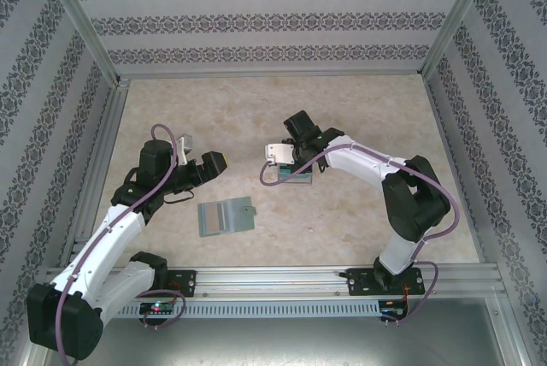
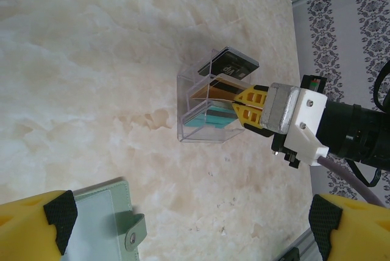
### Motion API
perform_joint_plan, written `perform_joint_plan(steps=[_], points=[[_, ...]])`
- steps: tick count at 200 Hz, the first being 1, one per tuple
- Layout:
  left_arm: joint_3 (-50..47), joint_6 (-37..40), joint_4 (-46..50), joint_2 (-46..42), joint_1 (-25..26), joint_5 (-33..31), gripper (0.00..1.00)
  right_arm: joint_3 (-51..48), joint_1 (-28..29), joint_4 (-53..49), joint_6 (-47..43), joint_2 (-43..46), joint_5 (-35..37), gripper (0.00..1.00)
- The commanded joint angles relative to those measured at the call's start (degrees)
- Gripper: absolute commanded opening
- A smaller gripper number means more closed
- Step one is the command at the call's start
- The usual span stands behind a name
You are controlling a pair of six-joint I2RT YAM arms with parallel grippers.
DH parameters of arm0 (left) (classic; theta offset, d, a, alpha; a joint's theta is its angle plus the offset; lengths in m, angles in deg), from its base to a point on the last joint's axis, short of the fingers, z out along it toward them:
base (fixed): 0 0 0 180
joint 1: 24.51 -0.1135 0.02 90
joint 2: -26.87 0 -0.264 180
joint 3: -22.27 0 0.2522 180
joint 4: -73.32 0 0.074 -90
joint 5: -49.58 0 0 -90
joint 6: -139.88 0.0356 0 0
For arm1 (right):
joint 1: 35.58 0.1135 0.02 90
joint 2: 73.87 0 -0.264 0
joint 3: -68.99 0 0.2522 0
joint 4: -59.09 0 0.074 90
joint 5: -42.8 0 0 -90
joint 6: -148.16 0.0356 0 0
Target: Take the credit cards out of the card holder
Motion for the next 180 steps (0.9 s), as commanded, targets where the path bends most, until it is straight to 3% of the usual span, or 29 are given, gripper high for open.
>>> perform_joint_plan(steps=[1,18,120,180], points=[[0.3,1.5,0.2,0.2,-0.6,0.5,0.99,2.3,-0.5,1.7,2.2,0.2,1.3,0.14],[0.0,1.3,-0.2,0.1,-0.7,0.4,0.99,2.5,-0.6,1.6,2.6,0.5,2.1,0.22],[-0.4,1.2,-0.4,0.0,-0.7,1.0,0.99,2.6,-1.7,2.6,5.6,-0.1,2.7,0.27],[-0.6,0.4,1.6,1.0,-0.6,-2.2,0.99,6.0,-2.8,2.3,21.4,4.7,-1.1,0.26]])
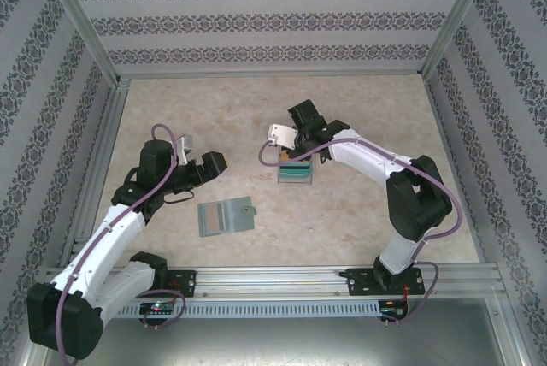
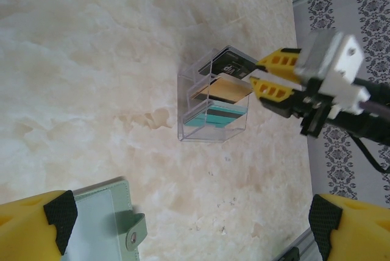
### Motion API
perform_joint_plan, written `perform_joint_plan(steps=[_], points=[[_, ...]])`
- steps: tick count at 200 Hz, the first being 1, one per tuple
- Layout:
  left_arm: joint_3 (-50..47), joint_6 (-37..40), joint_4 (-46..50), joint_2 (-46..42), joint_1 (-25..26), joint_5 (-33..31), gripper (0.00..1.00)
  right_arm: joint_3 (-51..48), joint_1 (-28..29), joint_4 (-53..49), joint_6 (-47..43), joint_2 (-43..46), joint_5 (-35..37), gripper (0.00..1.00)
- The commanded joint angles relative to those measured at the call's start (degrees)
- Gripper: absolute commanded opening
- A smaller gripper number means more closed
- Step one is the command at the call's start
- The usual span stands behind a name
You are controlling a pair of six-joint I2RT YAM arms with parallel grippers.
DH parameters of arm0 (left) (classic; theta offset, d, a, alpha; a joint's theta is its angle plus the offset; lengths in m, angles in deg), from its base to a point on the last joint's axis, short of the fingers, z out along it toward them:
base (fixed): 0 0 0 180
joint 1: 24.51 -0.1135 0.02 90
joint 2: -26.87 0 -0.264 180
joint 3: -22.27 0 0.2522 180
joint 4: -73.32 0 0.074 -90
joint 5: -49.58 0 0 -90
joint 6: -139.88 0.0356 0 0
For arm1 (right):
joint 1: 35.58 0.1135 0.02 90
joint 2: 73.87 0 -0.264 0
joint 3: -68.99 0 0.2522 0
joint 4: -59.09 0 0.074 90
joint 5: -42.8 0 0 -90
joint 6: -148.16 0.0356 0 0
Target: Take the credit cards out of the card holder
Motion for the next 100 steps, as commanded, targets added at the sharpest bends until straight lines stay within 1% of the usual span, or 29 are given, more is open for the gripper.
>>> perform_joint_plan(steps=[1,19,36,53,71,100], points=[[-0.6,0.4,1.8,0.7,-0.6,-2.2,0.99,2.0,-0.4,0.2,10.3,4.3,-2.8,0.26],[-0.5,-0.3,4.4,2.3,-0.7,-4.9,1.0,2.1,-0.2,0.3,18.7,6.6,-5.0,0.27],[-0.7,-1.0,6.2,4.4,-0.7,-5.6,0.96,1.6,0.6,0.2,27.4,8.6,-6.9,0.27],[-0.6,-1.6,9.2,6.3,-0.6,-7.9,0.92,-0.2,2.1,0.5,36.3,10.3,-8.3,0.27],[-1.0,-2.5,12.6,7.7,-0.7,-10.5,0.9,-3.8,4.9,2.7,43.7,11.9,-9.3,0.27],[-2.6,-3.6,14.5,8.2,-0.6,-10.4,0.88,-9.6,10.1,8.4,55.4,13.0,-10.0,0.26]])
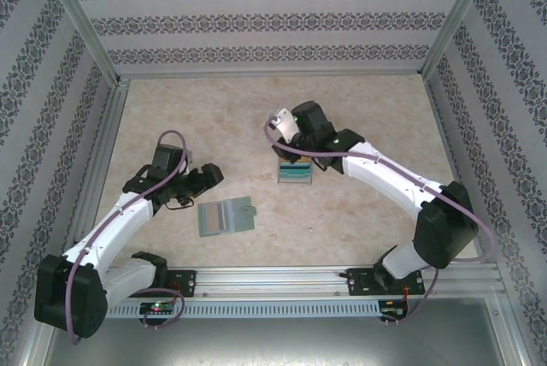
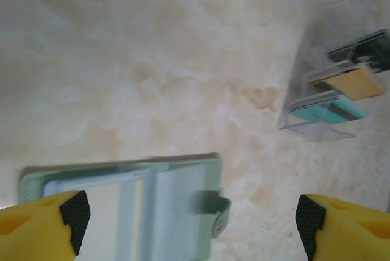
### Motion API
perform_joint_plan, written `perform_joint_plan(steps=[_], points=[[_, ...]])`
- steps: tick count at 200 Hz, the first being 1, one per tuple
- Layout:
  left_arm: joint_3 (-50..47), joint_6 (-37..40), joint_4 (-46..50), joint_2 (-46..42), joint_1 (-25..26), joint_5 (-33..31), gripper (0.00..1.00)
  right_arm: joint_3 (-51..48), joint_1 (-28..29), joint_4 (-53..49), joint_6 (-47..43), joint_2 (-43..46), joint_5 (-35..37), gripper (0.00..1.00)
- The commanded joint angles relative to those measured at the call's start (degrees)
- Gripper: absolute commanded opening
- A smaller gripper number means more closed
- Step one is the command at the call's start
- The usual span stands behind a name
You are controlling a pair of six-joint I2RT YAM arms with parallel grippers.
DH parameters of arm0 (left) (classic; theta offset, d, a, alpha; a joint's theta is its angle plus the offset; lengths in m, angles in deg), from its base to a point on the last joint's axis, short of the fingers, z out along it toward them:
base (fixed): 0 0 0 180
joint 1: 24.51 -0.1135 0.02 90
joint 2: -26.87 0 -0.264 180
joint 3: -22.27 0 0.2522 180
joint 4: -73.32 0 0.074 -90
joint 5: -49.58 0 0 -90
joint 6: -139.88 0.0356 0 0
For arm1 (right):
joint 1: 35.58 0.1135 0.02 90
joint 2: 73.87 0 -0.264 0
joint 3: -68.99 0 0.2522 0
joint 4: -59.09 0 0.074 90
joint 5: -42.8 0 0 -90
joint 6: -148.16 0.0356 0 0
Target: Take the credit cards out of the card holder
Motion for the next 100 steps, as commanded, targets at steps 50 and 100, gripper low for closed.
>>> perform_joint_plan(steps=[50,100], points=[[-4.1,-2.3,5.6,-0.4,-0.6,1.4,0.75,-6.3,11.3,7.4,32.2,-6.0,-4.0,0.27],[-7.0,-3.2,2.5,0.4,-0.7,6.2,0.77,-7.8,15.1,8.8,38.8,-12.5,-2.9,0.3]])
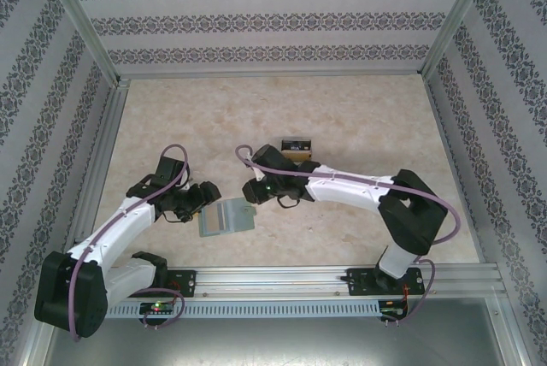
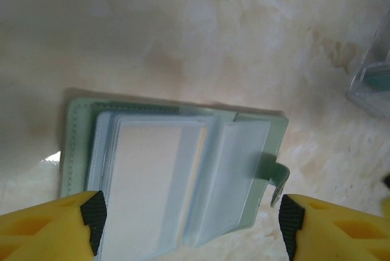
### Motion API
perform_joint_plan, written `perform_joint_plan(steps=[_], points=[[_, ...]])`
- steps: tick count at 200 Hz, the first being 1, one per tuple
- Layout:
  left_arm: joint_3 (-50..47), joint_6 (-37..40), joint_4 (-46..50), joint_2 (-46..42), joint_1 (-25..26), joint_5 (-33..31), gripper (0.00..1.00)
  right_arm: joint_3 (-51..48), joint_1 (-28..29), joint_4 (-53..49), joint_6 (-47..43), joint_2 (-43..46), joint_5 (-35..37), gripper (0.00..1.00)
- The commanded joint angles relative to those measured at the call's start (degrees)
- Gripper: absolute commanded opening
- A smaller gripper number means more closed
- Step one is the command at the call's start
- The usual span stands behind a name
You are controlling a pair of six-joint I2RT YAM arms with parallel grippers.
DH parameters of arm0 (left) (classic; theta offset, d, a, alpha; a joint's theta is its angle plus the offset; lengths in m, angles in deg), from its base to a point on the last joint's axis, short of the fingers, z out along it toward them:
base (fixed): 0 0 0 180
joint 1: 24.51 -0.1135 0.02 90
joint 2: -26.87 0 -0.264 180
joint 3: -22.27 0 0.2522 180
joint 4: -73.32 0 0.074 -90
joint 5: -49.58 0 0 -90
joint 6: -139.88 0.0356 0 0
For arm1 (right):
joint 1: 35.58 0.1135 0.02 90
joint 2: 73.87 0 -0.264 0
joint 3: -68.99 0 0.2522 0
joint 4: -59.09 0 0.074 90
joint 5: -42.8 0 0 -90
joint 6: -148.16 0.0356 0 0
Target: Take the credit cards out of the card holder
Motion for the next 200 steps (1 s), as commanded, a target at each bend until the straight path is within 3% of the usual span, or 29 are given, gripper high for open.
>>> perform_joint_plan(steps=[1,117,200], points=[[-1.4,-1.3,-0.9,0.3,-0.6,3.1,0.77,-1.7,0.8,1.6,6.2,-1.7,0.0,0.3],[-3.3,-0.8,-4.6,4.4,-0.2,6.6,0.75,-5.1,4.4,2.2,8.6,-7.1,-0.9,0.33],[-2.7,-1.1,-0.3,0.6,-0.1,1.1,0.73,-5.1,5.0,1.8,8.5,-7.4,-0.2,0.32]])
